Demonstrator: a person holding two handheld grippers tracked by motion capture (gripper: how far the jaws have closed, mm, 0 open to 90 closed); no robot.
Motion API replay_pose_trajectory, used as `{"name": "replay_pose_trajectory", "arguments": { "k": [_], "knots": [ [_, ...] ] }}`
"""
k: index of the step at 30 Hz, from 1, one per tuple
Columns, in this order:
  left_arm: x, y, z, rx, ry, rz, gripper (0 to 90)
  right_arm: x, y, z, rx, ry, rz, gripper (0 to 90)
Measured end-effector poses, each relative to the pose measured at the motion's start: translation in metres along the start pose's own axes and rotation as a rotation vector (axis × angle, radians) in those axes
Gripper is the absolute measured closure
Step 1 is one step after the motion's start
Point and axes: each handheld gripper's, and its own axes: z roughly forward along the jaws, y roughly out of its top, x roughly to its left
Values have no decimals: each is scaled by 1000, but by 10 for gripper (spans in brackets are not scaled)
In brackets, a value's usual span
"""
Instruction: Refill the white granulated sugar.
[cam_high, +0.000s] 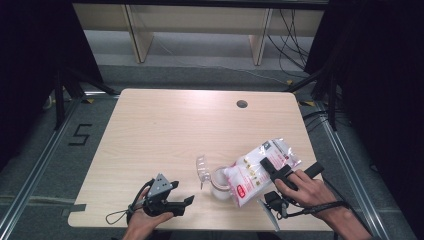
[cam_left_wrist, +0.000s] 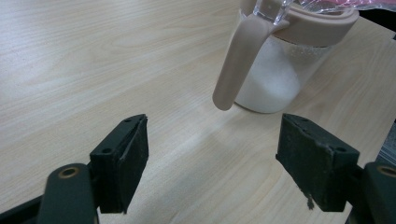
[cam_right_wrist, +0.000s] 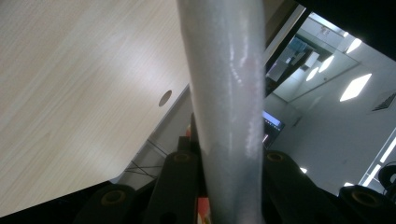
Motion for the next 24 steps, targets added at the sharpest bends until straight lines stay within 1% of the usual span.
{"name": "replay_pose_trajectory", "arguments": {
  "k": [1,4,6,9,10,11,14,15,20,21,22,23,24],
  "knots": [
    [0,0,0,1,1,0,246,1,0,0,3,-1,7,823],
    [0,0,0,-3,-1,-3,246,0,0,0,-2,-3,1,825],
    [0,0,0,-5,-1,-4,247,1,0,0,-1,0,8,825],
    [0,0,0,-5,-1,-4,248,3,-1,1,-17,-8,34,826],
    [0,0,0,-5,-1,-4,248,2,-2,1,-27,-9,12,827],
    [0,0,0,-5,-1,-4,249,3,-3,1,-30,-13,14,829],
    [-1,0,0,-3,-2,-2,249,6,-4,2,-44,-16,31,836],
    [-1,0,0,-3,-2,-2,249,10,-2,2,-45,-12,72,838],
    [0,0,0,-4,-2,-2,250,16,-3,3,-69,-21,98,844],
    [-1,0,0,-3,-2,-2,250,16,-4,3,-70,-16,108,845],
    [-1,0,0,4,1,1,250,17,-5,4,-78,-18,121,845],
    [-1,0,0,2,1,2,250,17,-5,6,-97,-25,116,846],
    [-1,0,-1,5,3,4,251,19,-6,7,-108,-34,125,846]
  ]
}}
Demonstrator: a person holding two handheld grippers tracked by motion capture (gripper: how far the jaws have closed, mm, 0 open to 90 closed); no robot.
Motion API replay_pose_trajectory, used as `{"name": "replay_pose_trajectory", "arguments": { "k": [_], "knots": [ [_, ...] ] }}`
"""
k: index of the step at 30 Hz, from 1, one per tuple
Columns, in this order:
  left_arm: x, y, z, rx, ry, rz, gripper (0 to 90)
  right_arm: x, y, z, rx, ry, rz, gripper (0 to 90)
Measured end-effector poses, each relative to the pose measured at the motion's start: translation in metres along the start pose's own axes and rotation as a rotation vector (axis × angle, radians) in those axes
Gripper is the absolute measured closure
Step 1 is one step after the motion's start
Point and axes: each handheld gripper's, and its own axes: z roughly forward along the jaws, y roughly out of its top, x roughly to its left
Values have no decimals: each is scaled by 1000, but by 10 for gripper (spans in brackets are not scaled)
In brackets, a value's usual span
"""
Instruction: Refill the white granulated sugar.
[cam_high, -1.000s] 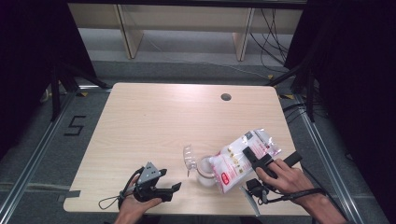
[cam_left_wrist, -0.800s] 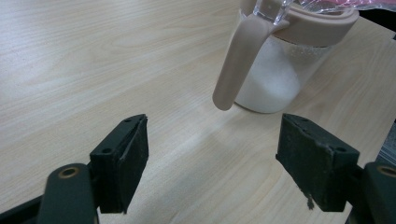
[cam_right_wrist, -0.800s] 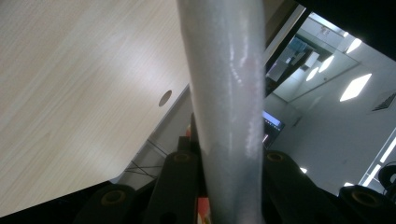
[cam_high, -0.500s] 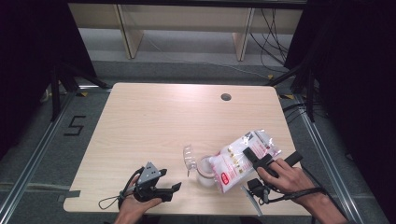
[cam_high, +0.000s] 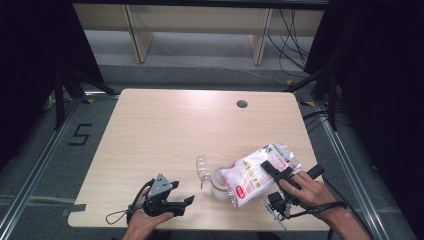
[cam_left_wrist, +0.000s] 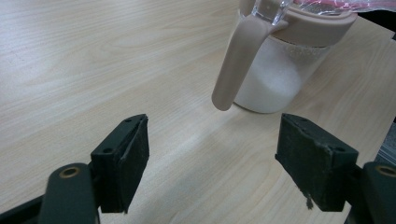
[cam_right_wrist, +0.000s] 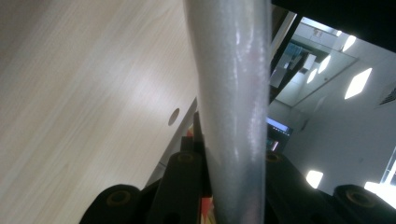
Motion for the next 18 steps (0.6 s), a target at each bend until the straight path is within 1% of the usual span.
{"name": "replay_pose_trajectory", "arguments": {
  "k": [1,2,4,5,6,7,8,10,11,12,14,15,16,17,18],
  "knots": [
    [0,0,0,0,1,1,251,1,-1,0,3,9,7,846],
    [0,0,0,-3,-2,-4,251,5,-1,0,4,10,51,847],
    [0,0,1,-3,-2,-6,252,8,-2,0,-9,2,86,848],
    [0,0,0,-2,-2,-3,252,10,-2,0,-9,-2,100,848],
    [0,0,0,-2,-1,-2,252,12,-2,1,-19,-15,107,849],
    [0,0,0,-2,-1,0,252,12,-2,0,-17,-2,108,849],
    [0,0,0,-2,-1,0,252,13,-3,0,-29,-9,116,849],
    [0,0,0,-3,-1,-4,252,20,-4,-1,-32,-11,152,850],
    [0,-1,1,-3,0,-6,252,20,-5,-1,-43,-19,146,850],
    [0,-1,1,-3,-3,-7,252,22,-5,-3,-40,-20,158,850],
    [0,-1,1,-6,-5,-6,252,22,-5,-7,-55,-24,159,851],
    [0,0,1,-2,-3,11,253,22,-4,-8,-62,-21,159,851],
    [0,0,1,-3,-6,15,253,23,-3,-9,-63,-18,166,852],
    [0,0,1,-2,-5,6,253,24,-3,-9,-62,-17,167,852],
    [0,-1,1,-4,-5,1,253,26,-3,-9,-62,-18,182,852]
  ]
}}
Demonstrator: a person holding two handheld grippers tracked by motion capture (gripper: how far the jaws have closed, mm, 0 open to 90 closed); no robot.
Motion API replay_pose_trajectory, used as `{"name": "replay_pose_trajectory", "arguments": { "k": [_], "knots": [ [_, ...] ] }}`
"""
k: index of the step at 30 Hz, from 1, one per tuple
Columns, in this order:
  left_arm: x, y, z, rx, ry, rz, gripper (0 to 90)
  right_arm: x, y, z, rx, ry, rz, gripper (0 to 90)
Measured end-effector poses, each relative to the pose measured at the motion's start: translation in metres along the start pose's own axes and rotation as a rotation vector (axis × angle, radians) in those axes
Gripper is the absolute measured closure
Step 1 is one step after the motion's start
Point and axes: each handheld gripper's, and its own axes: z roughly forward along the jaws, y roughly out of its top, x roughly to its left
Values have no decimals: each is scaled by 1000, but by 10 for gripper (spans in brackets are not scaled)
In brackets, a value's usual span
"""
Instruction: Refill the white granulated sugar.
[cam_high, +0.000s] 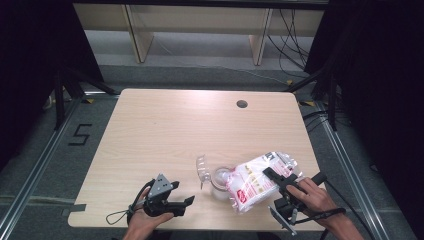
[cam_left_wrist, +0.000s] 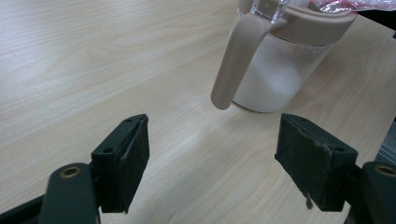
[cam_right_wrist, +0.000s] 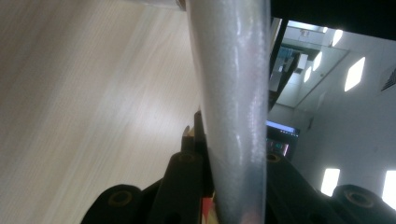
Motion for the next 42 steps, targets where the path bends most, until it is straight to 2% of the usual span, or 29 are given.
{"name": "replay_pose_trajectory", "arguments": {
  "k": [1,2,7,11,12,13,14,18,20,21,22,25,26,27,28,29,30,31,32,33,34,35,37,39,40,42],
  "knots": [
    [0,0,0,1,2,-1,253,2,-1,1,-10,1,25,852],
    [1,0,-1,1,2,15,253,2,-1,1,-10,-3,43,853],
    [0,0,0,-3,0,-7,254,7,-1,2,-31,-19,95,854],
    [0,0,0,-2,1,-5,255,11,-3,3,-39,-23,196,854],
    [0,0,0,-2,1,-5,255,10,-3,3,-47,-35,183,855],
    [0,0,0,0,0,5,255,12,-3,3,-46,-38,202,855],
    [0,0,0,-1,1,-6,255,13,-3,3,-47,-38,222,855],
    [0,0,0,-2,0,-6,255,15,-4,3,-61,-63,270,855],
    [1,0,0,-1,-1,10,255,16,-3,1,-39,-50,285,855],
    [1,0,0,-1,0,7,256,15,-4,2,-65,-57,279,855],
    [0,0,0,-1,-2,-6,256,14,-4,1,-63,-71,287,855],
    [0,0,0,4,1,-6,256,14,-6,0,-64,-70,336,855],
    [0,0,-1,6,0,-3,256,12,-7,-1,-76,-73,337,855],
    [0,0,-1,5,4,-4,256,12,-8,-2,-77,-78,358,856],
    [0,0,0,-1,1,-3,256,15,-8,-4,-63,-72,416,856],
    [0,0,0,-1,1,-2,256,11,-9,-3,-85,-83,399,855],
    [0,0,0,-1,-1,-3,256,14,-9,-5,-78,-83,445,856],
    [0,0,-1,5,5,-3,256,10,-10,-5,-88,-87,407,856],
    [0,0,-1,3,3,-3,256,9,-11,-6,-80,-91,415,856],
    [1,0,-1,4,0,-1,256,13,-10,-5,-90,-81,485,856],
    [1,0,-1,1,0,-4,256,14,-11,-6,-93,-81,510,856],
    [0,0,-1,3,4,-3,256,8,-13,-6,-97,-93,434,856],
    [1,0,-1,3,5,-1,256,13,-12,-6,-106,-72,537,855],
    [1,1,-1,3,5,0,256,14,-13,-6,-103,-68,587,856],
    [1,1,-1,2,5,0,256,10,-14,-6,-107,-69,555,856],
    [1,1,-1,3,7,1,256,9,-16,-5,-116,-72,568,856]
  ]
}}
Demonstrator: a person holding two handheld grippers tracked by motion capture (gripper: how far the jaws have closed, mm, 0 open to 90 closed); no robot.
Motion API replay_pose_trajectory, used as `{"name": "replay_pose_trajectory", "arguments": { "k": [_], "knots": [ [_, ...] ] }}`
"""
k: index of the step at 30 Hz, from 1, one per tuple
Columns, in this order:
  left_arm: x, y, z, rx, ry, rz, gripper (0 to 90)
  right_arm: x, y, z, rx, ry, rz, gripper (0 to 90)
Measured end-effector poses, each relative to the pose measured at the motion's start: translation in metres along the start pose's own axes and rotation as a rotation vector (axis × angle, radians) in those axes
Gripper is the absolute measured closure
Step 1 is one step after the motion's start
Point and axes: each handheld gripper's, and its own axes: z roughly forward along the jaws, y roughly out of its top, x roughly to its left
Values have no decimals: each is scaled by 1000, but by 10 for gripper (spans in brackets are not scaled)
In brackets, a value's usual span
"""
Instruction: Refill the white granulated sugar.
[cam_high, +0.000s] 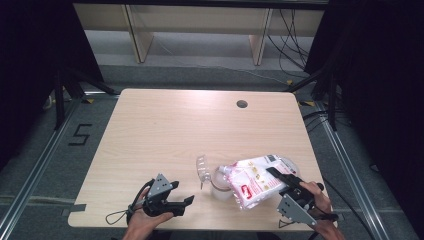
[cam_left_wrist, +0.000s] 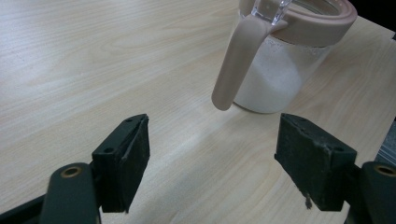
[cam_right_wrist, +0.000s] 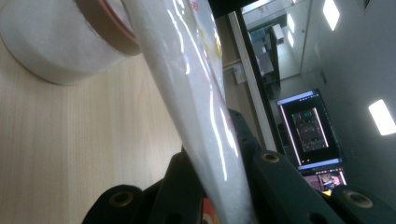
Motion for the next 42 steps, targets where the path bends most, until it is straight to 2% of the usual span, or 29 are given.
{"name": "replay_pose_trajectory", "arguments": {
  "k": [2,3,5,6,7,9,10,11,13,15,16,17,18,19,20,21,22,24,26,27,29,30,31,34,35,39,40,41,42],
  "knots": [
    [0,0,0,-1,-1,0,256,2,-1,0,-6,-3,67,856],
    [0,0,0,-1,-1,0,256,0,-1,1,-15,2,54,856],
    [0,0,0,-1,-1,-1,255,0,-2,2,-21,1,88,857],
    [0,0,0,0,-1,-1,255,-2,-3,3,-25,2,79,857],
    [0,0,0,0,-1,0,255,-2,-3,3,-29,4,92,856],
    [0,0,0,0,-1,-1,255,-2,-5,4,-38,5,150,857],
    [0,0,0,0,-1,0,255,-4,-5,4,-47,3,144,856],
    [0,0,0,-1,-1,0,256,-4,-5,4,-49,0,170,857],
    [0,0,0,-1,0,0,255,-7,-6,4,-67,-9,177,857],
    [0,0,0,-1,0,0,256,-7,-7,2,-66,-5,240,857],
    [0,0,0,-1,0,0,255,-9,-8,4,-79,-5,227,857],
    [0,0,0,3,4,1,255,-9,-9,3,-79,-4,258,858],
    [0,0,-1,7,4,6,256,-10,-10,5,-92,-20,250,858],
    [0,0,-1,7,4,6,255,-10,-11,5,-89,1,283,857],
    [0,0,0,4,1,5,255,-10,-11,5,-87,-10,298,858],
    [1,0,0,5,0,5,256,-9,-12,6,-91,-2,330,858],
    [1,0,0,4,1,4,256,-11,-13,6,-96,7,331,858],
    [0,0,-1,8,4,7,255,-12,-16,9,-111,-5,351,859],
    [1,0,0,4,0,5,256,-11,-17,8,-107,10,429,859],
    [0,0,0,7,2,6,255,-12,-19,9,-116,7,436,859],
    [0,0,-1,8,4,8,255,-11,-22,10,-143,25,534,863],
    [0,0,-1,8,4,7,256,-12,-24,12,-154,21,551,865],
    [0,0,-1,8,4,6,256,-12,-27,13,-159,27,601,868],
    [1,0,0,5,2,5,256,-13,-32,15,-183,38,673,878],
    [0,0,0,6,3,6,256,-13,-33,17,-183,35,672,883],
    [0,0,0,2,-6,7,256,-11,-39,21,-183,59,717,890],
    [0,0,0,1,-6,6,255,-10,-40,21,-167,57,744,891],
    [0,0,0,6,-3,5,256,-10,-42,23,-173,56,740,892],
    [0,0,0,7,-4,6,256,-9,-44,24,-169,63,757,892]
  ]
}}
